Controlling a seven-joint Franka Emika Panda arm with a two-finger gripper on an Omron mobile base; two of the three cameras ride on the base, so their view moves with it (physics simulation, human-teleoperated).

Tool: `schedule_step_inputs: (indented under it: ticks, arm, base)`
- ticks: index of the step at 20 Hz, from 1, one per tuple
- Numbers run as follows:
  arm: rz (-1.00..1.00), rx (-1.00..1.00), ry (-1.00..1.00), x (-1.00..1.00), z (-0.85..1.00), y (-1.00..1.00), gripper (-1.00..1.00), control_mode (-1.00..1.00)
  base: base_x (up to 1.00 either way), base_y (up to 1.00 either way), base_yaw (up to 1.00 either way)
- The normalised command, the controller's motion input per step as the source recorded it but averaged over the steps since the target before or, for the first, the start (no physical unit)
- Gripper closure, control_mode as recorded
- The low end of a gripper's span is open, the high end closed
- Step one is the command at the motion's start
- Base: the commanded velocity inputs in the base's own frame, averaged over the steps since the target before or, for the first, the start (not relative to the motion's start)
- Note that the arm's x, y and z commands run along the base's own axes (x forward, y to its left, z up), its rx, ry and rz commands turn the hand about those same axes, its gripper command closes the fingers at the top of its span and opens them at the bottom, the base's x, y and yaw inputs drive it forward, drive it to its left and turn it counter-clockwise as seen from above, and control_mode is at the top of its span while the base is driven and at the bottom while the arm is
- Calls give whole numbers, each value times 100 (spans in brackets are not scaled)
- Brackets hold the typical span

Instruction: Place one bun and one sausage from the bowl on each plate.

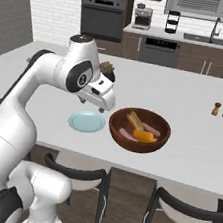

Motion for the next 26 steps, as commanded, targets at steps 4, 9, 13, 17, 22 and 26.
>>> schedule_step_inputs:
  ticks: [4,9,13,17,22,26]
  arm:
    - [-25,0,2,0,-3,-100,-100,-100]
    - [-17,0,0,12,-2,-83,-100,-100]
    - [-6,0,0,34,-5,-55,-100,-100]
    - [18,0,1,42,-29,-22,-100,-100]
    - [49,0,7,85,-59,-3,-100,-100]
    - [33,0,37,86,-16,-21,-100,-100]
  base:
    - [0,0,0]
    - [0,0,0]
    - [0,0,0]
    - [0,0,0]
    - [0,0,0]
    - [0,0,0]
